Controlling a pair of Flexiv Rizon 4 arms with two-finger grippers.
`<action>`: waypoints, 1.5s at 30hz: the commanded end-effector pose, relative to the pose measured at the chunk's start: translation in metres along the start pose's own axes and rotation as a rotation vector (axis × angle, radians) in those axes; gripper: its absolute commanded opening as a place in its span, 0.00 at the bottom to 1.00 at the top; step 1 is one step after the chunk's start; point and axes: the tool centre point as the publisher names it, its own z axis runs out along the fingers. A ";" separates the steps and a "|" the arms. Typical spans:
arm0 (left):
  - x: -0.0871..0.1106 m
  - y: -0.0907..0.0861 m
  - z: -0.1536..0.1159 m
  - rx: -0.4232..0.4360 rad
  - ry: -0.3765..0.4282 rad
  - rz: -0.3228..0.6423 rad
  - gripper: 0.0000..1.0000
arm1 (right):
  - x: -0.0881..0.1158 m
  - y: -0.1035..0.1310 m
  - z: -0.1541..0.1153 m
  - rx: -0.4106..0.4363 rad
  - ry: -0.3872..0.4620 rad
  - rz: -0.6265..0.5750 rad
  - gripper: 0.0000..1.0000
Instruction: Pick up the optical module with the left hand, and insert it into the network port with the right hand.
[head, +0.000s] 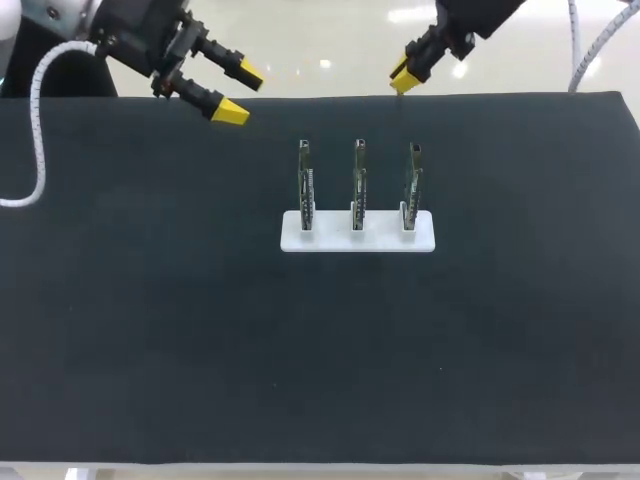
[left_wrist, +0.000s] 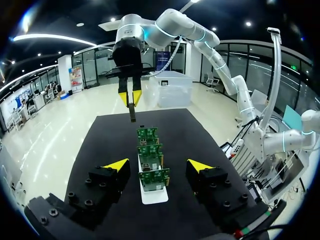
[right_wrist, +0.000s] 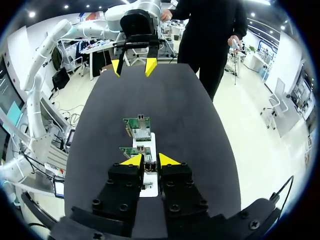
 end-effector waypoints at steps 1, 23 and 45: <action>0.000 0.001 0.000 0.002 0.003 -0.001 1.00 | 0.008 0.004 0.001 0.009 -0.005 -0.003 0.00; 0.000 0.001 0.000 0.002 0.003 -0.001 1.00 | 0.027 0.025 0.009 0.009 -0.001 -0.042 0.00; 0.000 0.001 0.000 0.002 0.003 -0.001 1.00 | 0.037 0.023 0.010 0.007 -0.002 -0.067 0.00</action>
